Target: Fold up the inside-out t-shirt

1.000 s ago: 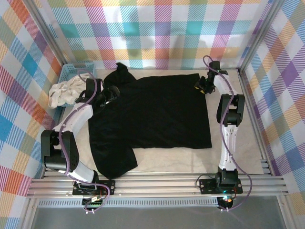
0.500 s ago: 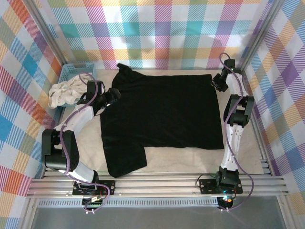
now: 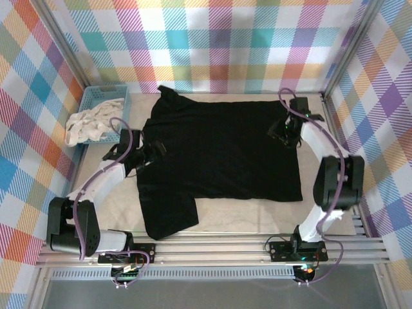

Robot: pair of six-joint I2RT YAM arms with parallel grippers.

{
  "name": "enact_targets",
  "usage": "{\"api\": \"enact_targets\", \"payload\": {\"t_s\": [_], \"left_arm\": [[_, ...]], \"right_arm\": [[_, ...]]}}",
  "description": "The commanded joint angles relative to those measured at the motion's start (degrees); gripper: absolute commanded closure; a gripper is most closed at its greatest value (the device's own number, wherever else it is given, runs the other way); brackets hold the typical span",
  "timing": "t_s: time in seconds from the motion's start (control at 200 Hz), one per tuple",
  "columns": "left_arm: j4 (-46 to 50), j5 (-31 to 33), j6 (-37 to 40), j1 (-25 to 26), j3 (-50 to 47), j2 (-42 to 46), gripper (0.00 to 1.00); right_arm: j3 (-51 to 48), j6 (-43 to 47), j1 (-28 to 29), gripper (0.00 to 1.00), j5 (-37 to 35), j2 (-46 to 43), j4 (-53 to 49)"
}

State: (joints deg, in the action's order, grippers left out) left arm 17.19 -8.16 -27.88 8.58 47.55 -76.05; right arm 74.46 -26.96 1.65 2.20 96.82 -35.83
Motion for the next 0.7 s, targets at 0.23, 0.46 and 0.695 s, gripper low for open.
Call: {"api": "enact_targets", "payload": {"t_s": [0.23,0.46,0.695], "left_arm": [[1.98,-2.11,-1.30,4.80,1.13,-1.24,0.21],[0.26,-2.53,-1.41,6.80,1.58,-2.87,0.21],[0.24,-1.98,-0.39,6.89,1.22,-2.48,0.20]], "right_arm": [[-17.59,-2.06,-6.36,0.45,-6.47,-8.73,-11.14],[-22.61,-3.85,-8.33,0.47,-8.97,-12.59,-18.24],[-26.26,-2.88,-11.43,0.47,-10.16,-12.27,-19.15]]}}
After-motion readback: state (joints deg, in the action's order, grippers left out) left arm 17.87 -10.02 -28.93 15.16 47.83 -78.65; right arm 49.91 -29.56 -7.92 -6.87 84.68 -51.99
